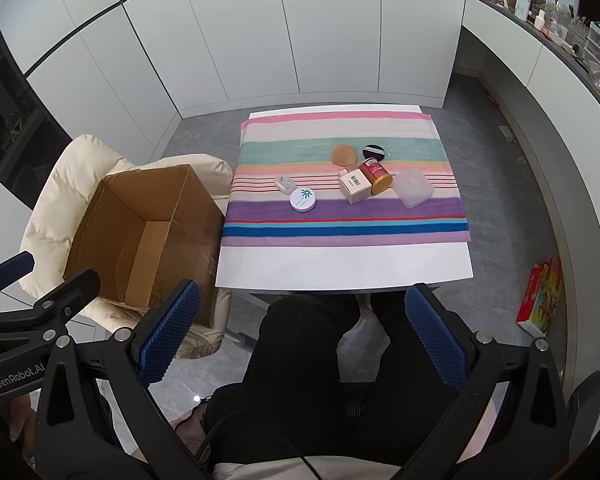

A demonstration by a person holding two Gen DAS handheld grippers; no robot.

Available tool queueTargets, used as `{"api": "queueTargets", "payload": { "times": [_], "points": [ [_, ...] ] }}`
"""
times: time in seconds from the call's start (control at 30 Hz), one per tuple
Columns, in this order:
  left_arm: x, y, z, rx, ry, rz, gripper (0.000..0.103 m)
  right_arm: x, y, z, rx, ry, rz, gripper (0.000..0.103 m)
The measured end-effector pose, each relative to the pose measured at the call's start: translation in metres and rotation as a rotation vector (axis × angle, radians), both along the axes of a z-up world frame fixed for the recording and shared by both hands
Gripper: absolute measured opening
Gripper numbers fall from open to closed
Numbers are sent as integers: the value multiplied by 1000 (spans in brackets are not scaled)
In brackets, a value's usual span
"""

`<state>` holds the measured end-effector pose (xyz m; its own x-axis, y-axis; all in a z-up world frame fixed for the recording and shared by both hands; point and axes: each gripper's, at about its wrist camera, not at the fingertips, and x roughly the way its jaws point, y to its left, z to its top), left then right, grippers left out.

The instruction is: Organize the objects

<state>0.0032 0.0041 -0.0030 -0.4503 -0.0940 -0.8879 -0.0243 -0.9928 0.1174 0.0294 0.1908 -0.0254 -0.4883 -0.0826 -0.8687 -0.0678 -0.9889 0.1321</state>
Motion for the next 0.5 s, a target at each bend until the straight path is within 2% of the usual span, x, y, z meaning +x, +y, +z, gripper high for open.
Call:
{"api": "queueTargets", "payload": {
  "times": [0.5],
  "points": [
    [1, 1, -1, -1, -4, -8, 103, 2, 0, -3, 7, 4, 2, 103]
  ]
}}
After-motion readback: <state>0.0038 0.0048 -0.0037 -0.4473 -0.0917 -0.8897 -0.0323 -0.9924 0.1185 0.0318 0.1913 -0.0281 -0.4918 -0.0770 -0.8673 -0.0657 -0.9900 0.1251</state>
